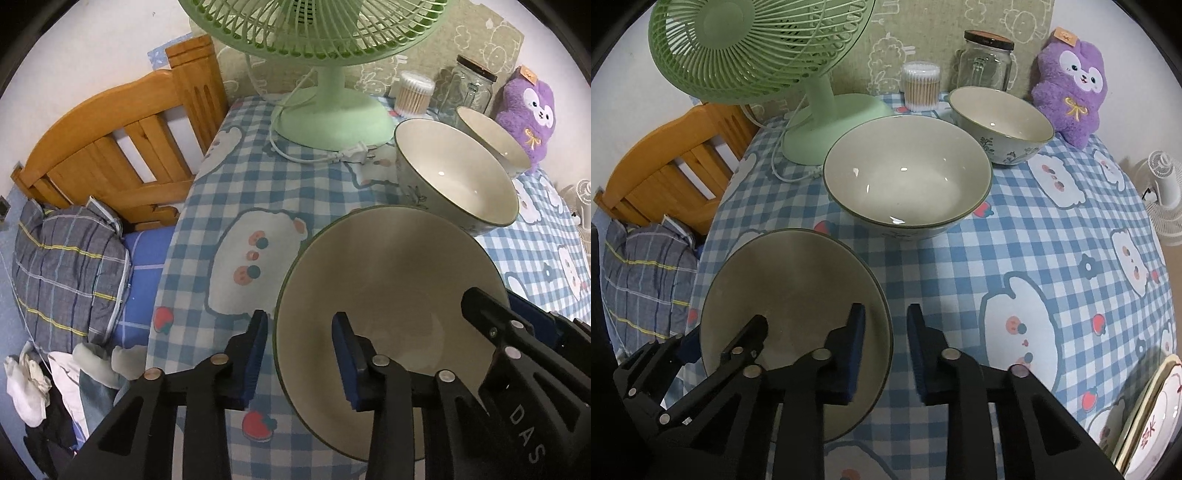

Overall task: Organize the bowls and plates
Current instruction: 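Close both grippers on the rim of the plain cream bowl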

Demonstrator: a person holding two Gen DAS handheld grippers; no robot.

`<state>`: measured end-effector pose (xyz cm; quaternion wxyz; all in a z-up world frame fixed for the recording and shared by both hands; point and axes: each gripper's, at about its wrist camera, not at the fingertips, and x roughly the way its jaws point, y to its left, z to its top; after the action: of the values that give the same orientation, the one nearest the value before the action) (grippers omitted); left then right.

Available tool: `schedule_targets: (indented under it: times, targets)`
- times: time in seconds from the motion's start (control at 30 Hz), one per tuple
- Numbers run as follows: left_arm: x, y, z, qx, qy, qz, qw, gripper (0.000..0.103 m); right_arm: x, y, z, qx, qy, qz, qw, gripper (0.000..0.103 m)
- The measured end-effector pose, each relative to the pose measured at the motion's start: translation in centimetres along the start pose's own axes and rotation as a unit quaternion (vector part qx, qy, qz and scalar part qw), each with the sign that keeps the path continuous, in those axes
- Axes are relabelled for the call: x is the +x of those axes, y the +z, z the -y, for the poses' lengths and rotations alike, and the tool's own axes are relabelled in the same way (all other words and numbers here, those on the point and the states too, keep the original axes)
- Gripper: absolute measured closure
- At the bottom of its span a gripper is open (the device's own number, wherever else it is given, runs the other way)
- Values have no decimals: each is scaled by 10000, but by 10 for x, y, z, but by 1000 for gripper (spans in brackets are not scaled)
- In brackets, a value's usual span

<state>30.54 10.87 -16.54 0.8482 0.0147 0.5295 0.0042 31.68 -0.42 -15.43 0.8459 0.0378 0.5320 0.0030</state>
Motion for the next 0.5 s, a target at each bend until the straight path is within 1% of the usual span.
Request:
schedule_targets:
  times: [0.03,0.13,0.5]
  targets:
    - [1,0,0,2,1,-18,10000,76,1,0,0,3,15,-17,10000,83]
    - [4,0,0,23,-62,-55,10000,84,3,0,-2,16,43,-36,10000,87]
    - [0,-1,4,197,-122,-58,9997,85,-2,-4,-1,21,-92,-21,10000,87]
